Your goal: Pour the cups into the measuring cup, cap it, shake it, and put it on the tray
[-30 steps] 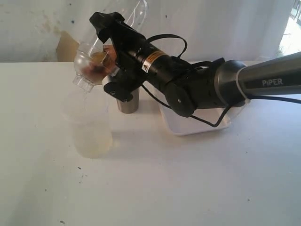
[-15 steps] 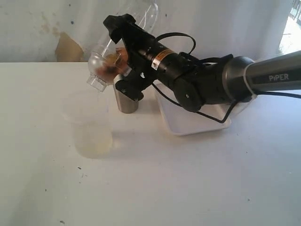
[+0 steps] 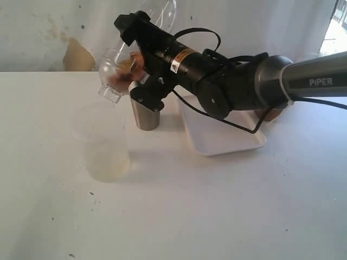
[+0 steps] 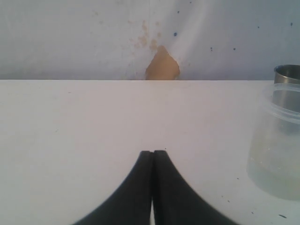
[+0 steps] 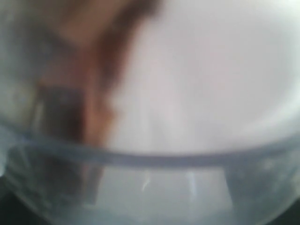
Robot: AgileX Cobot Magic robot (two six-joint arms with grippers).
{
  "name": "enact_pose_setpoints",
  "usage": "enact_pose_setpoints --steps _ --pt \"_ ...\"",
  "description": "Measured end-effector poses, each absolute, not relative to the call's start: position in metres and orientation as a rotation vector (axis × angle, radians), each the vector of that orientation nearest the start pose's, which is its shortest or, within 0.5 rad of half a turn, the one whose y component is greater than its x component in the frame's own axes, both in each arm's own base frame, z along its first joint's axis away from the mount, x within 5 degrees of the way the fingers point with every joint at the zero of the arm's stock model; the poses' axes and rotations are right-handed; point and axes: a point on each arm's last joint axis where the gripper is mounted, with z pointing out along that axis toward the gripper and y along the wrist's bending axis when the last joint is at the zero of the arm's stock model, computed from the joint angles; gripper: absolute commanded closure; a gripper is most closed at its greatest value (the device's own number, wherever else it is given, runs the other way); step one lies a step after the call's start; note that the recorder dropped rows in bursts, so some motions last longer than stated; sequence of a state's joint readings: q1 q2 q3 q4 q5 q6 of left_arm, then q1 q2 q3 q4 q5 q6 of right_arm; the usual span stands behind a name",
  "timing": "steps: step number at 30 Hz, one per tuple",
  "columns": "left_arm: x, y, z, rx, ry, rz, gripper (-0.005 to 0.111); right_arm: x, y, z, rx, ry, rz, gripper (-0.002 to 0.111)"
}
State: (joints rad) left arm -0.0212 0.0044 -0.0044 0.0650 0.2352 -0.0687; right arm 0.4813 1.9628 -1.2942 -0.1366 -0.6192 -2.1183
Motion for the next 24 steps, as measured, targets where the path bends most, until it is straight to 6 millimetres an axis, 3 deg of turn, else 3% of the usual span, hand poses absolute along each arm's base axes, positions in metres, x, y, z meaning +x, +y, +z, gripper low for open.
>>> enact_pose_setpoints --steps 24 --pt "0.056 0.0 0.193 0.002 1.718 -0.007 0.107 0.391 0.234 0.251 -1.714 0.143 -1.289 0.108"
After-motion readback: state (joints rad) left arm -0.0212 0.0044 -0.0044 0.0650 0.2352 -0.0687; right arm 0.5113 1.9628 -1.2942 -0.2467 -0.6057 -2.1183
